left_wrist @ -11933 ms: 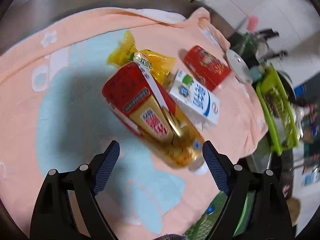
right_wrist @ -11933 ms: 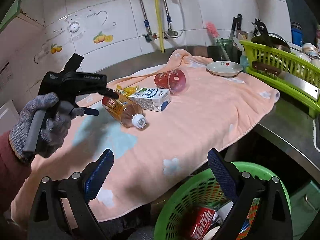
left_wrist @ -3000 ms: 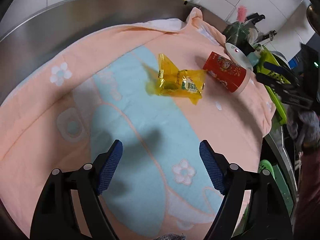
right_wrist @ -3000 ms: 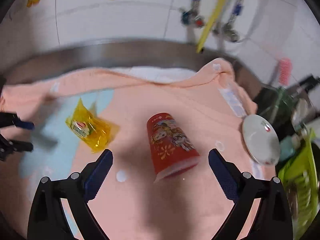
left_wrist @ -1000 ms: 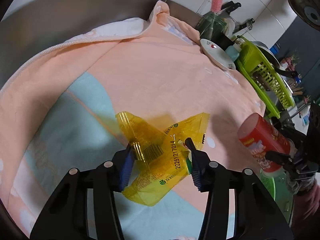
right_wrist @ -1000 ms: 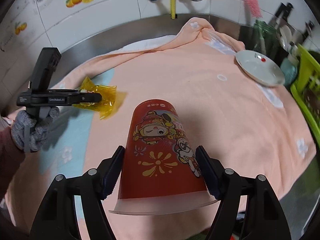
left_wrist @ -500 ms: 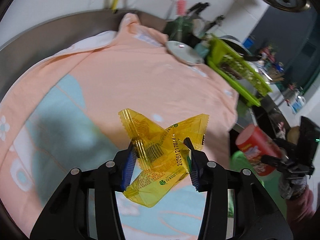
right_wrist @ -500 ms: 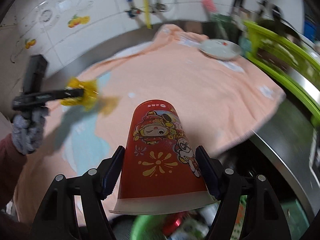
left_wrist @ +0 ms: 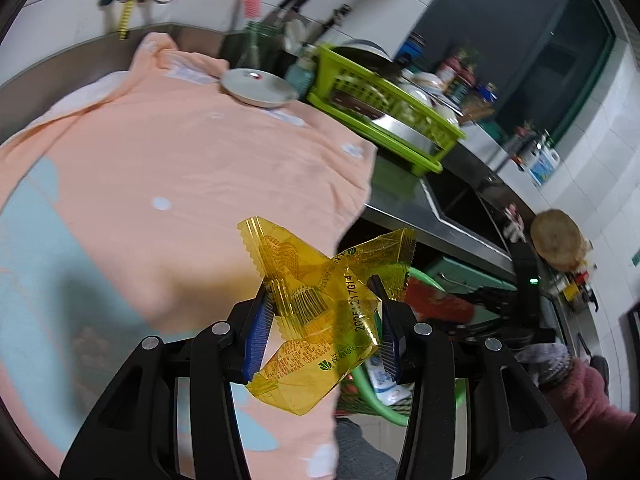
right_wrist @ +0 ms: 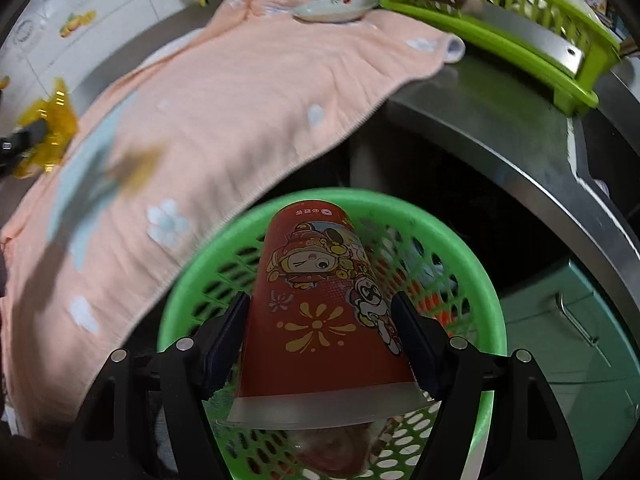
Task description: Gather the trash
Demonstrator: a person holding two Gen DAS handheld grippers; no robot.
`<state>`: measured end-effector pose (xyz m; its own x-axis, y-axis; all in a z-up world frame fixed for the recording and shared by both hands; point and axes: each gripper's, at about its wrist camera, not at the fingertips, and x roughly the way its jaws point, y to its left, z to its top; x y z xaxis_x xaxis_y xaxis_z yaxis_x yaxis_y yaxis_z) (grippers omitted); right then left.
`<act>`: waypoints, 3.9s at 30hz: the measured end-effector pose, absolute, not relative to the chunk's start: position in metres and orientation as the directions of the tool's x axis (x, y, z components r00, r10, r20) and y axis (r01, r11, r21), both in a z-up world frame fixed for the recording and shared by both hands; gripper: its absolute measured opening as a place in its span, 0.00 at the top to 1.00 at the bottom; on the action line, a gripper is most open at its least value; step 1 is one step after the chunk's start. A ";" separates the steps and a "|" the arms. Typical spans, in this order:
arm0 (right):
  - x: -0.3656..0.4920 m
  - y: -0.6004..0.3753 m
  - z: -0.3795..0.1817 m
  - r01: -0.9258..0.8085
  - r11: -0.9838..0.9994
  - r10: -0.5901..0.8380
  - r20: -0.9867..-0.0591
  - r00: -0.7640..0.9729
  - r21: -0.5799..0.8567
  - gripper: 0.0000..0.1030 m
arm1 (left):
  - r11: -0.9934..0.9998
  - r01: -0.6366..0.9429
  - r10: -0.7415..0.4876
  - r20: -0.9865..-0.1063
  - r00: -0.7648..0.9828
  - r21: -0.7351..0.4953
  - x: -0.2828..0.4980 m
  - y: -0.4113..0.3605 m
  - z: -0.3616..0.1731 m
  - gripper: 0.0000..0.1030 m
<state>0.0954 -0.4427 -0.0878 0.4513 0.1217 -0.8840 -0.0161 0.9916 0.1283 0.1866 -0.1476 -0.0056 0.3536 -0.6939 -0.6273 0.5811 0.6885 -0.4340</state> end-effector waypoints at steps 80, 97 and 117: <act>-0.055 -0.382 -0.010 0.219 0.949 -0.019 -0.650 0.759 0.228 0.09 | 0.904 0.411 -0.370 -0.689 0.622 -0.115 0.069 -0.146 -0.006 0.07; -0.067 -0.344 0.005 0.248 0.954 -0.094 -0.619 0.780 0.167 0.07 | 0.932 0.357 -0.318 -0.627 0.711 -0.066 0.044 -0.126 0.015 0.06; -0.074 -0.334 0.011 0.288 0.945 -0.142 -0.602 0.786 0.154 0.07 | 0.935 0.350 -0.313 -0.603 0.734 -0.059 0.037 -0.122 0.020 0.06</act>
